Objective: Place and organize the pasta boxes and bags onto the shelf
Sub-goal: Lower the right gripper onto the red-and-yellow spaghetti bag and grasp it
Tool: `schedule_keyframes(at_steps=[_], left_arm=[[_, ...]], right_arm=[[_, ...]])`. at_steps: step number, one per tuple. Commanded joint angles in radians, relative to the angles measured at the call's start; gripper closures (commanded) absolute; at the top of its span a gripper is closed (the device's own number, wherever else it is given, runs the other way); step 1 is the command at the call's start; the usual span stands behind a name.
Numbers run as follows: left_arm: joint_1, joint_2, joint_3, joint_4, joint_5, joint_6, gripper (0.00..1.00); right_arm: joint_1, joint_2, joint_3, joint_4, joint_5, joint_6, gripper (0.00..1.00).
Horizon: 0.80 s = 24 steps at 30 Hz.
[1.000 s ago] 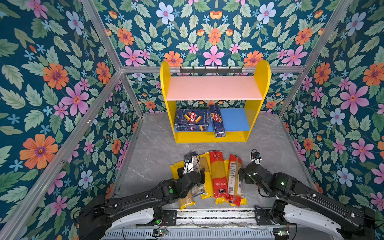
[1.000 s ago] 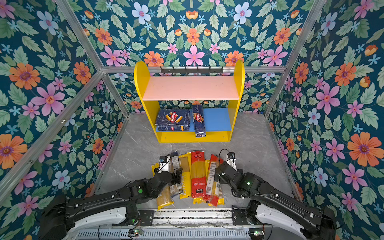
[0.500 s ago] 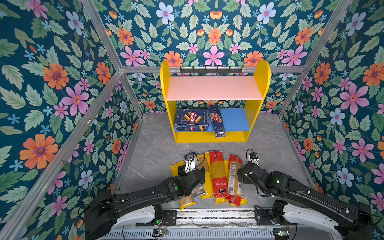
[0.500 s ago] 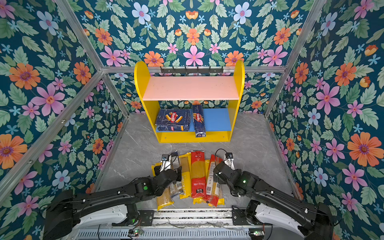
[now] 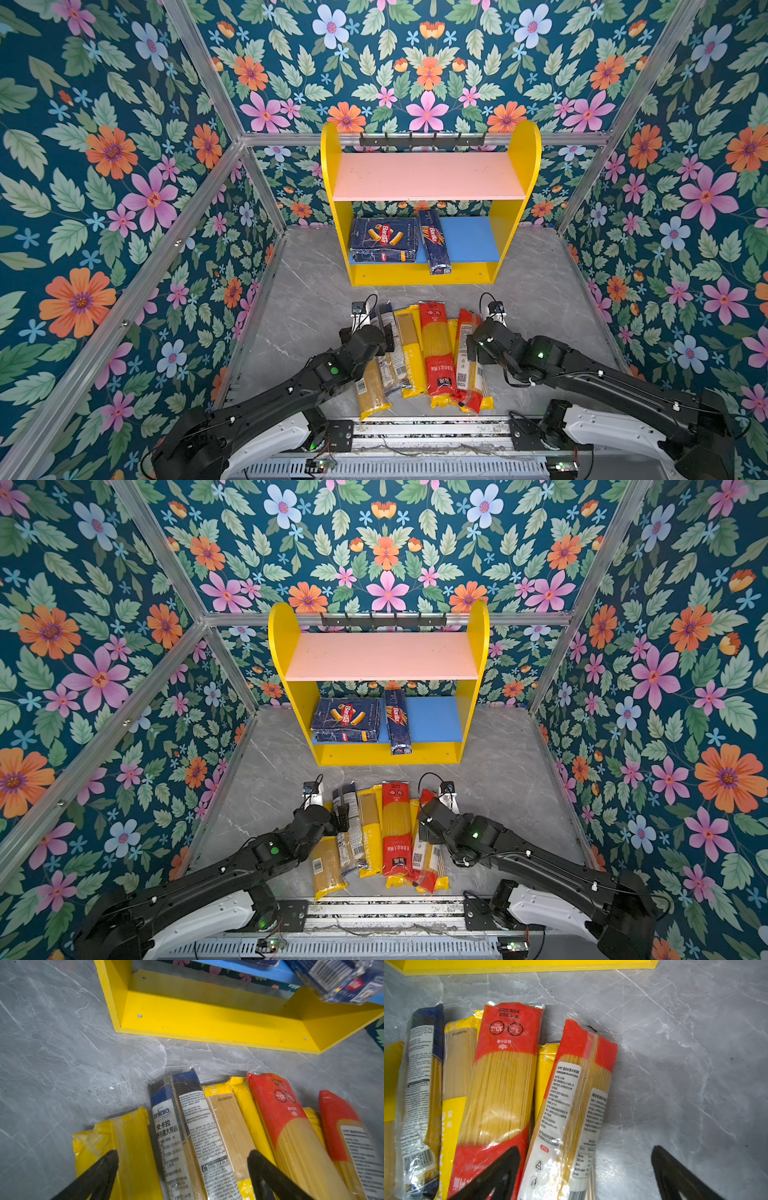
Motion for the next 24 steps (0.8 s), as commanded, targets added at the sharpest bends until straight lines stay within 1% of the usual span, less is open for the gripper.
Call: schedule_keyframes(at_steps=[1,4,7,9,12,14,17,21,24], left_arm=[[0.005,-0.052,-0.017,-0.044,0.004,-0.015,0.0],[0.004,-0.101,-0.038,-0.07,-0.003,-0.031,0.0],[0.005,-0.137,-0.055,-0.085,0.001,-0.042,0.0],[0.005,-0.153,-0.065,-0.088,0.007,-0.046,0.0],[0.005,-0.166,-0.071,-0.095,0.011,-0.053,0.0],[0.005,-0.174,-0.074,-0.102,0.014,-0.057,0.0],[0.005,-0.188,-0.072,-0.12,0.015,-0.063,0.0],[0.005,-0.229,-0.058,-0.187,0.033,-0.095,0.0],[0.004,-0.293,-0.056,-0.252,0.028,-0.112,0.0]], right_arm=[[0.001,0.012,-0.004,0.042,-0.035,0.016,0.01],[0.003,0.012,-0.017,0.054,-0.058,0.038,0.01],[0.031,0.006,-0.033,0.057,-0.057,0.083,0.01],[0.065,0.008,-0.045,0.06,-0.046,0.121,0.01],[0.154,0.04,-0.042,0.057,0.007,0.193,0.01],[0.225,0.089,-0.018,0.056,0.043,0.233,0.01],[0.283,0.179,0.029,0.073,0.048,0.259,0.01],[0.304,0.3,0.092,0.121,0.011,0.238,0.01],[0.308,0.347,0.124,0.147,0.008,0.219,0.01]])
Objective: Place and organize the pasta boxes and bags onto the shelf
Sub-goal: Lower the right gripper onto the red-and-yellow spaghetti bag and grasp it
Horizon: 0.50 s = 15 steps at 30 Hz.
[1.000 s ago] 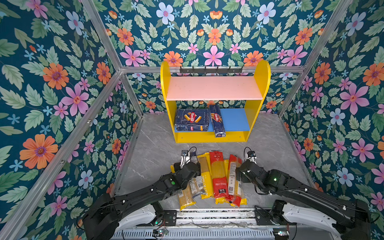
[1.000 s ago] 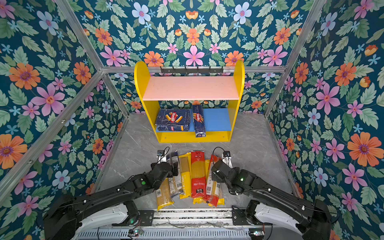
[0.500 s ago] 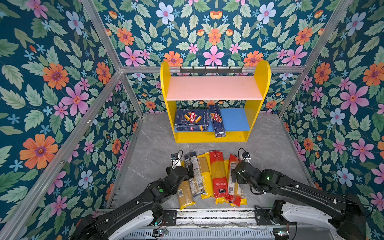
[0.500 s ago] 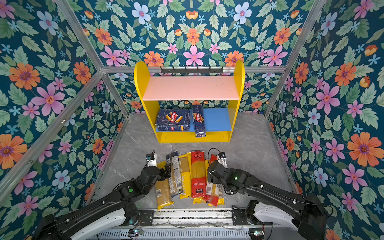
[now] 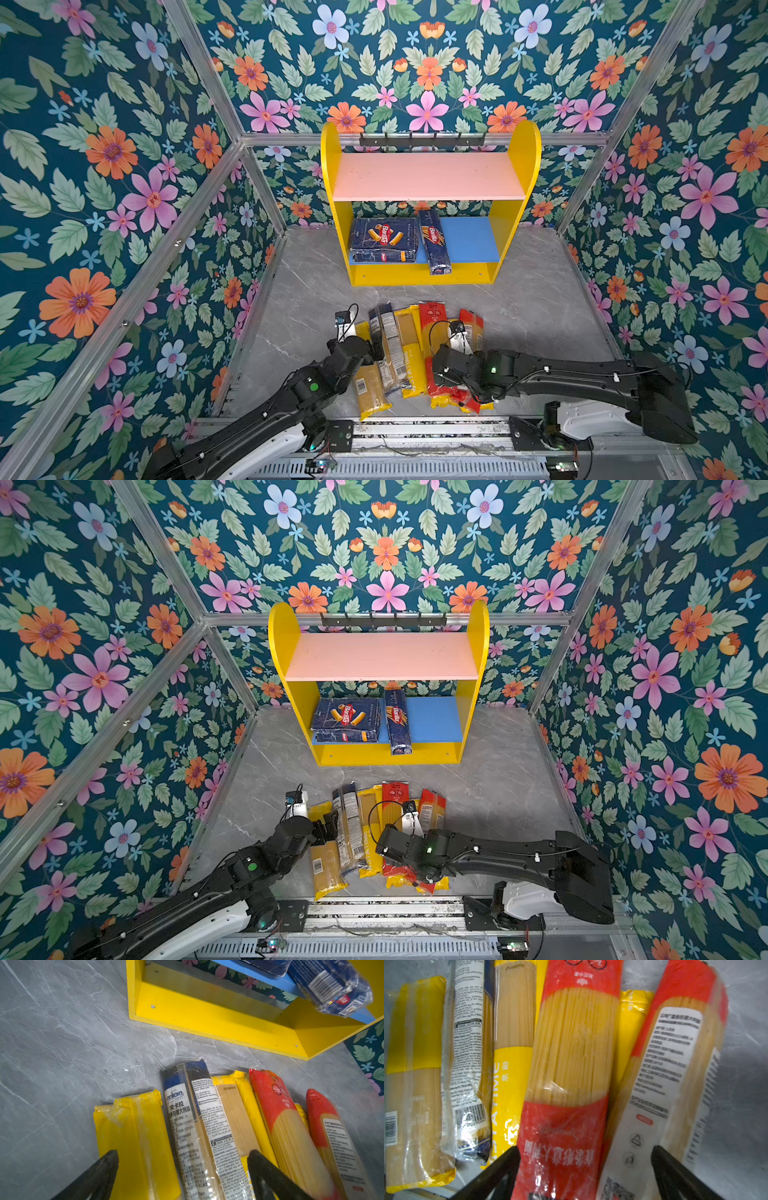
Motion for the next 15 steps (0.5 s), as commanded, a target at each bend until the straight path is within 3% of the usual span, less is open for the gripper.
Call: schedule_keyframes(at_steps=[1,8,15], left_arm=[[0.0,-0.059,0.007,-0.097,-0.013,-0.032,0.0],[-0.001,-0.205,-0.025,-0.15,-0.021,-0.063,0.0],[0.001,-0.172,-0.018,-0.146,-0.021,-0.06,0.0]], right_arm=[[0.003,0.034,0.029,0.046,-0.001,-0.018,0.01],[0.003,0.119,0.059,0.075,-0.033,-0.027,0.01],[0.003,0.2,0.031,0.115,-0.077,0.021,0.01]])
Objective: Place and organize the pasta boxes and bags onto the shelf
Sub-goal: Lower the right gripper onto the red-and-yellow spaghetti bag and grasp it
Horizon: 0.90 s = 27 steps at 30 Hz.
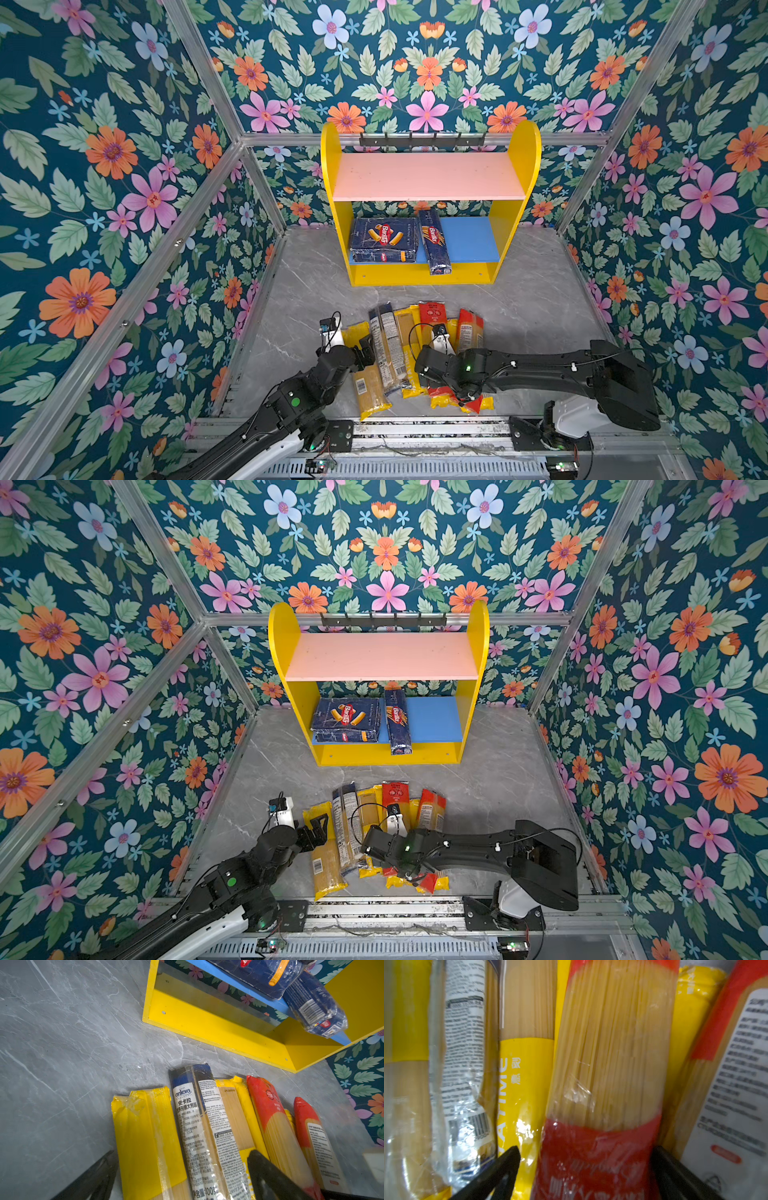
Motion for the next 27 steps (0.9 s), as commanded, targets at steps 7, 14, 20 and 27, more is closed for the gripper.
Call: schedule_keyframes(at_steps=[7,14,20,27], left_arm=[[0.0,0.036,0.01,-0.003,-0.006,-0.009,0.0],[-0.001,0.028,0.006,-0.005,-0.006,-0.015,0.0],[0.001,0.038,0.018,-0.008,-0.013,-0.014,0.01],[0.0,0.05,0.029,-0.01,-0.021,-0.012,0.0]], right_arm=[[0.001,0.051,-0.036,0.05,-0.06,0.057,0.03],[0.001,0.076,-0.031,0.048,-0.066,0.061,0.41],[0.001,0.024,-0.013,0.012,-0.034,0.04,0.58],[0.001,-0.032,0.035,-0.056,0.007,-0.001,0.62]])
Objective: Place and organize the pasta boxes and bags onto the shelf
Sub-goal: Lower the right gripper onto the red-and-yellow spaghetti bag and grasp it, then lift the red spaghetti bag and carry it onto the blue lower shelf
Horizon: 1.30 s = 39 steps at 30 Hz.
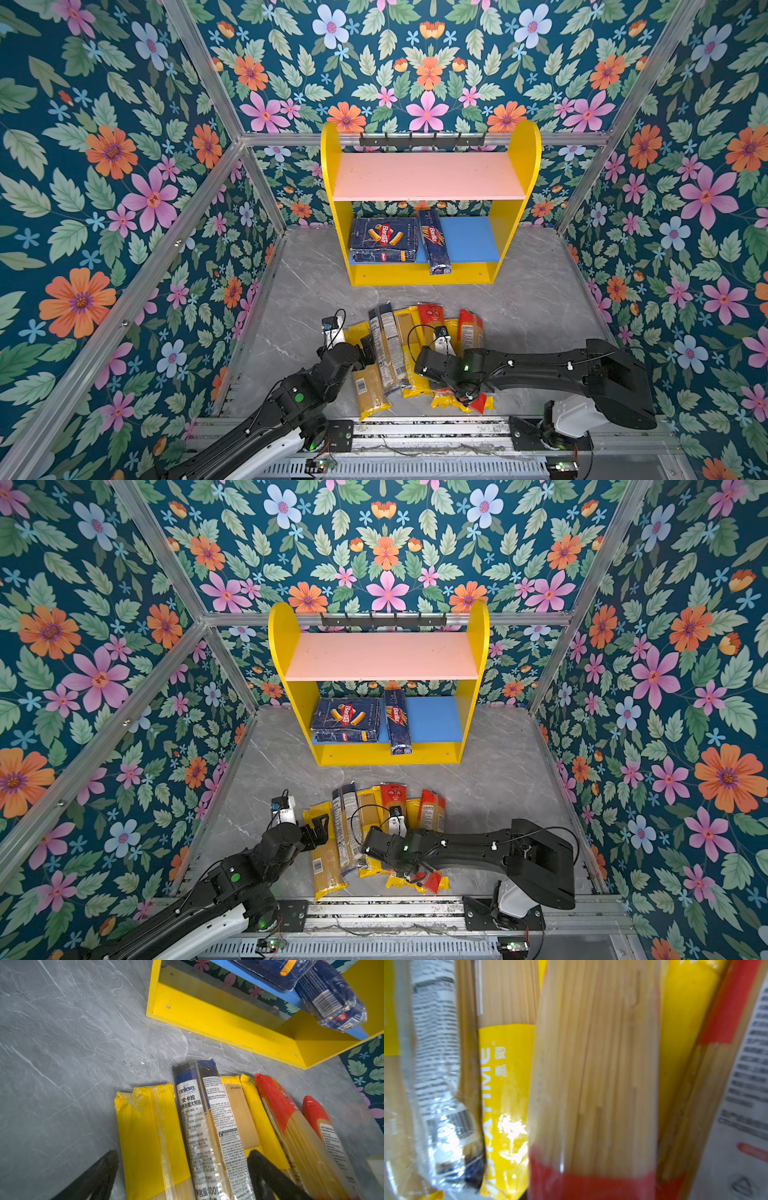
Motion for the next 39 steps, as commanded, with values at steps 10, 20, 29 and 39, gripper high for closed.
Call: schedule_keyframes(at_steps=[10,20,29,39], left_arm=[[0.0,0.011,0.018,0.001,-0.024,0.005,0.01],[0.0,0.035,0.04,0.014,-0.031,0.017,0.01],[-0.001,0.108,0.06,0.045,-0.034,0.036,0.0],[0.001,0.166,0.083,0.088,-0.077,0.068,0.01]], right_arm=[[0.001,-0.125,0.024,-0.053,0.092,-0.072,0.68],[-0.014,-0.298,0.047,-0.216,0.221,-0.104,0.71],[-0.163,-0.448,0.051,-0.23,0.238,-0.258,0.71],[-0.491,-0.397,0.12,-0.054,0.049,-0.548,0.71]])
